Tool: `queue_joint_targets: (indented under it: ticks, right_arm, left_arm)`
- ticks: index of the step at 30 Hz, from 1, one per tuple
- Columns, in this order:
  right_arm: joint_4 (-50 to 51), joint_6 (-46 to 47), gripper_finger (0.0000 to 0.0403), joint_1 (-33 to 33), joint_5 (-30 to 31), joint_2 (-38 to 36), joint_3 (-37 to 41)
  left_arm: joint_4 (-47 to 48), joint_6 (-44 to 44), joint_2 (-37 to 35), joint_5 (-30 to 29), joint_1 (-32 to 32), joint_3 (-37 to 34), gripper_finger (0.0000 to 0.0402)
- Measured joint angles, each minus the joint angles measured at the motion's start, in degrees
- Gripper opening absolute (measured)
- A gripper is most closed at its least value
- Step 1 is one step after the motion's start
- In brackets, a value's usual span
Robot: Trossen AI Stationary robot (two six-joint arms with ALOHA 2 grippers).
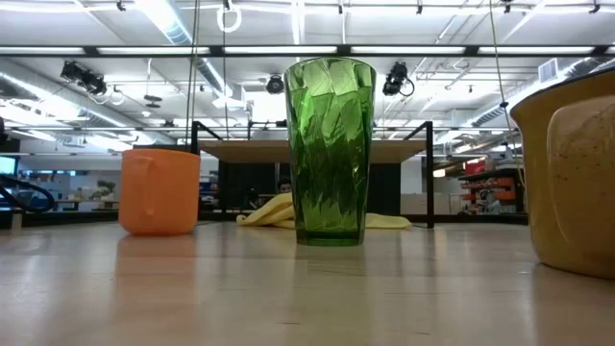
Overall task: Stack small to large cups/mugs on shelf
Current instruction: Put the orange mug on the shelf
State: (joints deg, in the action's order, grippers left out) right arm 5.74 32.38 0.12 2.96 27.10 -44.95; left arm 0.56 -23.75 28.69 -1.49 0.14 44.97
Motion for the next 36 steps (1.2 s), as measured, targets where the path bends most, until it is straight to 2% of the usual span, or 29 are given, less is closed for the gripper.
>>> queue_joint_targets:
  ticks: [3,7,12,15,17,20,23,27,31,36]
  right_arm:
    - [-4.38,0.88,0.0051,0.0,0.44,1.49,-0.01]
    - [-11.9,6.45,0.0051,0.06,0.12,3.78,0.0]
    - [-14.69,10.12,0.0051,0.06,-4.47,5.67,-0.01]
    - [-14.41,13.25,0.0051,0.8,-7.69,6.28,0.0]
    - [-14.08,15.28,0.0051,2.73,-7.52,6.69,0.0]
    - [-12.39,15.39,0.0051,7.25,-4.35,7.43,-0.02]
    - [-7.09,15.04,0.0048,12.8,0.74,8.18,-0.02]
    - [-0.97,15.01,0.0043,20.51,9.68,9.41,0.0]
    - [-0.57,14.38,0.0039,27.23,17.08,11.06,0.0]
    - [-0.55,14.35,0.0034,33.59,23.66,13.45,0.0]
  left_arm:
    - [0.04,-1.13,2.32,0.04,0.0,0.0,0.0082]
    - [0.1,-1.09,5.49,0.02,0.0,0.0,0.0086]
    - [0.94,-0.94,8.14,0.02,0.0,0.0,0.0083]
    - [5.64,-3.84,8.43,-0.53,0.0,0.0,0.0076]
    - [12.13,-7.91,8.13,-3.66,0.0,0.0,0.007]
    - [23.17,-16.44,7.52,-8.83,-0.15,0.0,0.006]
    - [31.76,-23.82,6.99,-11.15,-2.14,-0.08,0.0051]
    - [32.68,-30.24,6.59,-14.06,-7.04,-1.57,0.0042]
    - [32.65,-35.79,6.51,-16.89,-12.87,-3.08,0.0035]
    - [32.57,-44.17,6.5,-26.52,-21.64,-5.99,0.0029]
